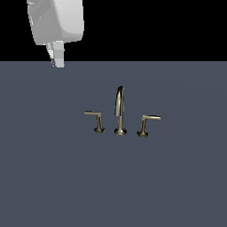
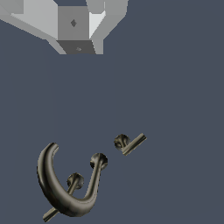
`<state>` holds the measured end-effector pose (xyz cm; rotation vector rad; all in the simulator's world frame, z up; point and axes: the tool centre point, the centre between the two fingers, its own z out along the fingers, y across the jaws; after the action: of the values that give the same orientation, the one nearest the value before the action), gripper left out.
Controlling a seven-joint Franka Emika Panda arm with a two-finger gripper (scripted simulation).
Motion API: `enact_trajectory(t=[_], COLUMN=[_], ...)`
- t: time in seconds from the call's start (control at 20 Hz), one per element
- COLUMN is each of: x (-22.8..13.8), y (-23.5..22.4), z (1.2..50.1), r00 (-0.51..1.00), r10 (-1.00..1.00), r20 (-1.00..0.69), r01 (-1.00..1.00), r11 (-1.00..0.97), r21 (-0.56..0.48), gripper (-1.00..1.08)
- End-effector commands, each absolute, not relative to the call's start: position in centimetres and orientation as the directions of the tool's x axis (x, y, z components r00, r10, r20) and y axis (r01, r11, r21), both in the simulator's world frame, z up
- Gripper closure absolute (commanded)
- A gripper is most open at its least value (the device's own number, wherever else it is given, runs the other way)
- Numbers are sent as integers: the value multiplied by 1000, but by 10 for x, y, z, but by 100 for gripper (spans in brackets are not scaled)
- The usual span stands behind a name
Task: Turn on the faucet by rotating a designated handle.
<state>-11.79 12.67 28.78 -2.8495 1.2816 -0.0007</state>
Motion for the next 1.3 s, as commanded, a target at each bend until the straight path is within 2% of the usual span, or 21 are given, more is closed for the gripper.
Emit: enact_trajectory(t=[0.0,1.25], x=[-107,-3], y=[130,125], z=[277,166], r00=[625,183], r10=[-781,-983], r20=[-8,-4], r01=[-781,-983], r11=[-625,-183], r21=[-17,-7], gripper=[108,108])
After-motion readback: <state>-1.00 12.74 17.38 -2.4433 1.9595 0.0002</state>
